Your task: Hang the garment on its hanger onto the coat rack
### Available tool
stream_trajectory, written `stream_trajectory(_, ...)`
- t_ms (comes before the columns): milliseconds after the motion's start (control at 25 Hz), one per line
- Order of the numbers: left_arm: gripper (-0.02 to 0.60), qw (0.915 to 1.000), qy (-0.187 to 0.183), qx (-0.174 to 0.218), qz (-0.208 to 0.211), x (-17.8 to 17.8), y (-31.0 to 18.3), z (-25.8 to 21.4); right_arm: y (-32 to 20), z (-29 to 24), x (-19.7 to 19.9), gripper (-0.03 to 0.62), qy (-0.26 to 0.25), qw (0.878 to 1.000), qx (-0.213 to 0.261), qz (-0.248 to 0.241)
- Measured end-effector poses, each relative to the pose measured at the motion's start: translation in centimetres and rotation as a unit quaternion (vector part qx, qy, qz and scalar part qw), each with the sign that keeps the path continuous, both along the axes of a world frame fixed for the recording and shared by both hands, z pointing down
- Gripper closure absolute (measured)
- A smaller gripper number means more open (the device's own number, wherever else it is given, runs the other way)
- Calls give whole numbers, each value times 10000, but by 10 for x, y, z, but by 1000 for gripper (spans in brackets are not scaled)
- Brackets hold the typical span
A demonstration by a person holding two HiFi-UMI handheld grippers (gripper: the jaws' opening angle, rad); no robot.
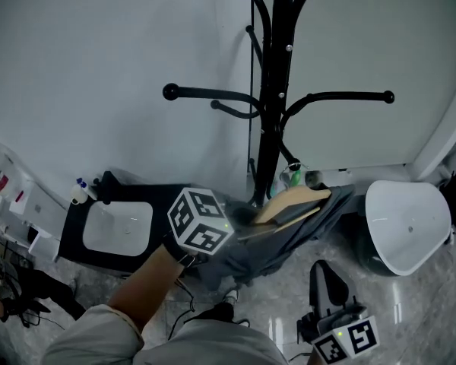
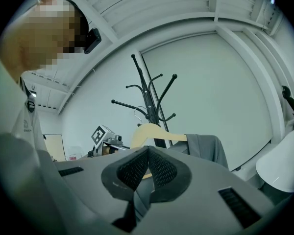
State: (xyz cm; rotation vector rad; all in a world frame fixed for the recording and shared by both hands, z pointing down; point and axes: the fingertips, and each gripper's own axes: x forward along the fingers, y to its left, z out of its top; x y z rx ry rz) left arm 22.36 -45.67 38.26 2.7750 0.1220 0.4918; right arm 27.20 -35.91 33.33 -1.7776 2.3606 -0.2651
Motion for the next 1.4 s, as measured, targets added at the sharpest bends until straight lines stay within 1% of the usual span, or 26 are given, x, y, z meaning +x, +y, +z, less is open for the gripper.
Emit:
stream_trajectory(200,572,9995,-27,-249,175,7,-22,12,-24,0,2,579,1,10000,-11,40)
stream_trajectory(440,572,9985,-163,-487,210,13,-42,35,-46,6,7,579,-58,9999,-93,101)
stream_trajectory(520,572,9981,-157,-564,204,12,-48,39,-52,8,9,579,-74,9998,-125,112)
stream_trajectory(640,571,9977,-136,-648,136,12,-59,44,-59,10,9,579,-85,9998,-162,121)
stream_trajectory(760,571,9976,-122,-682,-87,10,-73,47,-64,13,7,579,-81,9997,-202,101)
stream_trajectory(840,571,9979,-137,-591,-213,9,-80,48,-68,15,6,579,-68,9997,-232,75)
stream_trajectory(920,559,9984,-200,-378,-379,7,-86,48,-72,16,3,580,-54,9997,-250,32)
stream_trajectory(1080,468,9958,-288,35,-870,-1,-104,47,-77,19,-4,579,-27,9996,-281,-81)
stream_trajectory(1120,455,9949,-292,102,-956,-2,-106,46,-77,20,-6,579,-20,9995,-286,-108)
stream_trajectory(1280,444,9908,-301,341,-1275,-7,-109,42,-73,21,-11,579,1,9994,-298,-174)
stream_trajectory(1400,430,9845,-352,632,-1598,-11,-111,35,-67,22,-12,579,13,9993,-302,-203)
